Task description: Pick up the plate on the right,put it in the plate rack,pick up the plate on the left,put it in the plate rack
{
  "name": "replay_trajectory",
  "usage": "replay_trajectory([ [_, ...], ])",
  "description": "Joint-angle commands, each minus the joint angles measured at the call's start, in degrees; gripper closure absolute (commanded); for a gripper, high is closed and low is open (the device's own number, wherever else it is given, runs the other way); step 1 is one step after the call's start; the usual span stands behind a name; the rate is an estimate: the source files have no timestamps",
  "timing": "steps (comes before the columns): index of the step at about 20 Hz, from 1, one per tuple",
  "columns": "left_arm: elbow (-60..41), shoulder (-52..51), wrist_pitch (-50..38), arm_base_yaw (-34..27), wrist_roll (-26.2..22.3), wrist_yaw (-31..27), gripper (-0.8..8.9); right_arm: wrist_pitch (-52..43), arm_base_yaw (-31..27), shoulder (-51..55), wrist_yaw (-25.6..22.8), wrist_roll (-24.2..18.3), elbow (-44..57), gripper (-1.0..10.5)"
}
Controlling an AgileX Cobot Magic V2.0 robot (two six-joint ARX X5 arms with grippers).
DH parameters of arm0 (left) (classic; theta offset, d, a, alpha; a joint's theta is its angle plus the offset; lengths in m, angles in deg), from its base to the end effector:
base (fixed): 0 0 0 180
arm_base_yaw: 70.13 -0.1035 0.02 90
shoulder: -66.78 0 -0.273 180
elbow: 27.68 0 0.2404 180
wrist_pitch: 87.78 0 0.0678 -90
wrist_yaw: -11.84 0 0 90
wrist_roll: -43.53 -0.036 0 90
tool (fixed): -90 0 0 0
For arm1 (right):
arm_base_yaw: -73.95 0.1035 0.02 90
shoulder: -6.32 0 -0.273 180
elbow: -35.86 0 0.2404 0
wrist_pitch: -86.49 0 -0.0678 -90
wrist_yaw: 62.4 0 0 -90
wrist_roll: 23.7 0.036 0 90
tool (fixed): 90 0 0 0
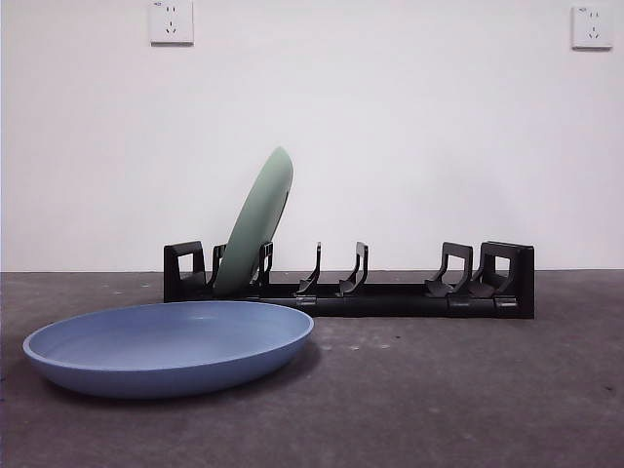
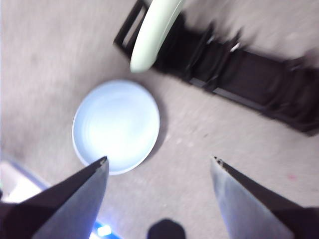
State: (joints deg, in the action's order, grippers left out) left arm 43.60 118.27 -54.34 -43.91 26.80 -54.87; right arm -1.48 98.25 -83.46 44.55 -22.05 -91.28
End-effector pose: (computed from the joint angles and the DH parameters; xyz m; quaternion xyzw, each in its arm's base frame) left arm 0.1500 -0.0897 0.3747 0.1342 0.0570 -0.4286 0.8916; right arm 0.2410 0.1203 0.4390 -0.0175 0.4627 0.3063 0.8317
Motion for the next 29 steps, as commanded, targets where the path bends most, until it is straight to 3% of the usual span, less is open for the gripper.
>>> replay_trajectory([
  [1,0.0,-5.8,8.3,0.1,-7.1,-3.4,5.07,-0.1,2.8,-4.4,0.2,-0.6,0.5,6.0],
  [4,0.0,-11.5,19.1,0.2,-11.1,-8.3,4.31,-1.3,6.6,-10.5,-0.1,-0.6,0.5,6.0],
  [12,0.0,-16.2,33.9,0.2,-20.3,-17.4,4.31,-5.2,15.0,-27.3,-6.1,0.1,0.5,6.0],
  [14,0.0,-16.2,35.4,0.3,-23.0,-19.2,4.31,-6.6,15.9,-30.8,-6.1,1.1,0.5,6.0],
  [19,0.0,-16.2,35.5,2.9,-23.7,-22.3,4.30,-8.7,16.3,-35.1,-7.5,2.1,0.5,6.0],
  [24,0.0,-16.1,35.4,4.7,-24.0,-23.0,4.30,-9.6,16.3,-36.2,-12.3,2.2,0.5,6.0],
  [29,0.0,-15.8,35.4,6.0,-24.1,-23.4,4.27,-12.1,16.2,-36.5,-12.3,2.8,0.5,6.0],
])
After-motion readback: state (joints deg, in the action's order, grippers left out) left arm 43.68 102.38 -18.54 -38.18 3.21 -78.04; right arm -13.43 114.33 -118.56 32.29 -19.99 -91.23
